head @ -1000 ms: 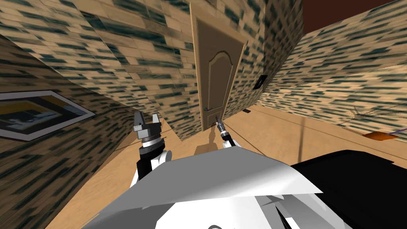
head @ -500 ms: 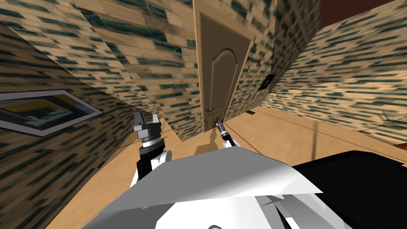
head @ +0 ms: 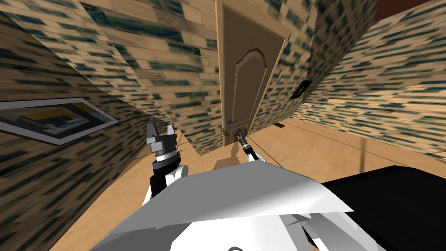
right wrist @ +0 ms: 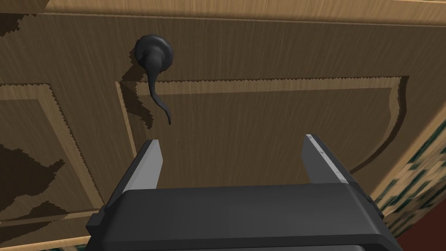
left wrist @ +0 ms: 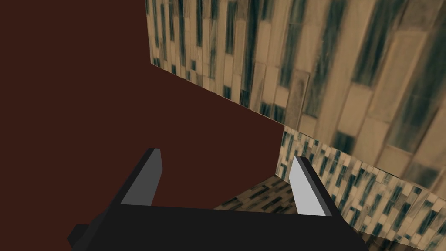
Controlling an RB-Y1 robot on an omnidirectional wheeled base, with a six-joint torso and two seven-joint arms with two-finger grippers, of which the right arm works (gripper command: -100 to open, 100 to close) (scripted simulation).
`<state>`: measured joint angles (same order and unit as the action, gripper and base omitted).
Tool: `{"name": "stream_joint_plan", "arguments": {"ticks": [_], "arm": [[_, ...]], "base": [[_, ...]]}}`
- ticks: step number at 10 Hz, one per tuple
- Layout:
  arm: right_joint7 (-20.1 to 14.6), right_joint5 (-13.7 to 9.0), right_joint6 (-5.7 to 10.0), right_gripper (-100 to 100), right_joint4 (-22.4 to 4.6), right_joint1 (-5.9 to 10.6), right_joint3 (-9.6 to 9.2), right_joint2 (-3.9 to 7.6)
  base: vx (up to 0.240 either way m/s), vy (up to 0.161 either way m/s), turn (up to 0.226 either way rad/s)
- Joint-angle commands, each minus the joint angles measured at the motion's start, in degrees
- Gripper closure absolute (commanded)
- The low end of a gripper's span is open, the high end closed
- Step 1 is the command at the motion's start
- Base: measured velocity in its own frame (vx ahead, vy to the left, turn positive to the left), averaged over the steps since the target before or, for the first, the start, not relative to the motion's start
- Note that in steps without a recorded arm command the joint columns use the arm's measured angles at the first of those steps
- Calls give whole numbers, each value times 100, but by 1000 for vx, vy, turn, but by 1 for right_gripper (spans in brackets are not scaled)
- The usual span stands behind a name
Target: Pull the door open
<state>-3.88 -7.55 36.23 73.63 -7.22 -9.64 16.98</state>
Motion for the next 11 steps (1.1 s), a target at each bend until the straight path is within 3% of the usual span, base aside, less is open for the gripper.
{"name": "stream_joint_plan", "arguments": {"ticks": [1,11], "arm": [[-49,-35,46,-100,-229,94,-26,57],[-380,-282,304,-100,-1661,672,-193,483]], "base": [[78,-35,81],[110,-47,93]]}}
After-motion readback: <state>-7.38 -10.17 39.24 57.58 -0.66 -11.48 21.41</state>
